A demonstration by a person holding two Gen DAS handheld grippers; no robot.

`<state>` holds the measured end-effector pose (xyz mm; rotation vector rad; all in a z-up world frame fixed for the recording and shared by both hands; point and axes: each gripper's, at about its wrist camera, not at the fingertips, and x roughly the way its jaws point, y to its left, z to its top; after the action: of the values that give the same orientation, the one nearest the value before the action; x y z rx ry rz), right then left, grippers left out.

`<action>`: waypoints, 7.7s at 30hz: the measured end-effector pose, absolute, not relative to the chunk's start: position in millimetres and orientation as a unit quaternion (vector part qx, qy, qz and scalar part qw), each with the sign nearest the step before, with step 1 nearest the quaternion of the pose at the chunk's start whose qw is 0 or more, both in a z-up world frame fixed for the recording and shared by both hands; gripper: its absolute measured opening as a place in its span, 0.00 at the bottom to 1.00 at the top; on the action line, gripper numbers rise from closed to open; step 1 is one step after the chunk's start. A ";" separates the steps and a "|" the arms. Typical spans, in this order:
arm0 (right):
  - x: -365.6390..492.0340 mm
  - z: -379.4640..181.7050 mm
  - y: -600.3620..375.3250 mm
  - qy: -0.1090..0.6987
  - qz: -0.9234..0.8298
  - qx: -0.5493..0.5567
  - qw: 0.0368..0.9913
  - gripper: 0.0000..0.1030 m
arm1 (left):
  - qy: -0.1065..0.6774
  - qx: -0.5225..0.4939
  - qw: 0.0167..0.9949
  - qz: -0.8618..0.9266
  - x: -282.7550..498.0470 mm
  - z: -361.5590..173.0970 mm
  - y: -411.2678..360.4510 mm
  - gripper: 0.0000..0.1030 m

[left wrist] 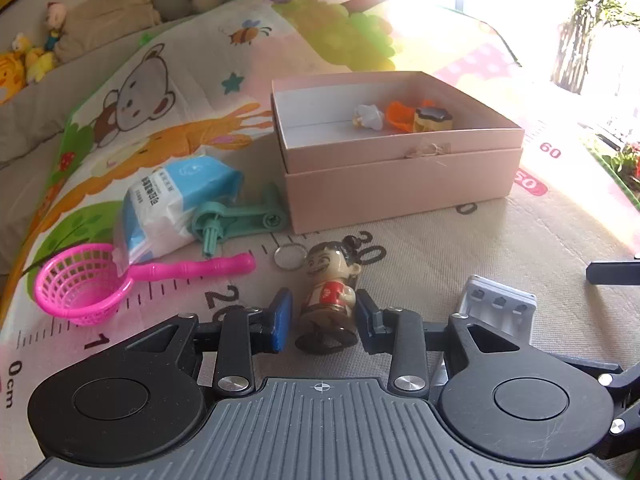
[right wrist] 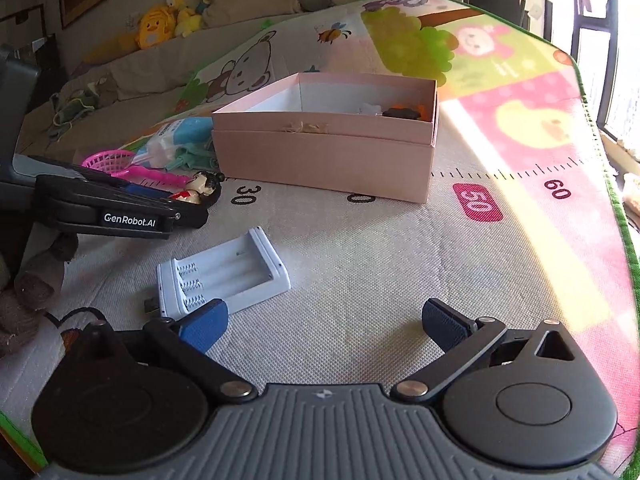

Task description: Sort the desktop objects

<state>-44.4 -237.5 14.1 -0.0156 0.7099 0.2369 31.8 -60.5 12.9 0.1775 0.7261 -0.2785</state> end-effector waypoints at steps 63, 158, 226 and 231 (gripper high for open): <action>-59.2 58.3 -229.3 0.336 0.181 -0.076 0.921 0.90 | 0.373 0.079 0.912 -0.149 30.2 15.1 -66.3 0.33; 4.5 41.4 -206.0 0.345 0.109 -0.036 0.931 0.81 | 0.274 0.045 0.960 -0.039 46.3 89.2 44.6 1.00; -3.3 20.4 -262.3 0.300 0.050 0.116 0.946 1.00 | 0.392 0.042 0.895 -0.209 -44.8 27.9 -30.6 0.96; -6.1 20.8 -257.4 0.308 0.030 0.097 0.946 1.00 | 0.386 0.027 0.894 -0.228 -37.8 32.5 -41.5 0.96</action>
<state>-6.1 -257.4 20.8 0.1967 0.6276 0.0607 -37.8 -41.5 32.5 0.0568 0.7998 -0.4735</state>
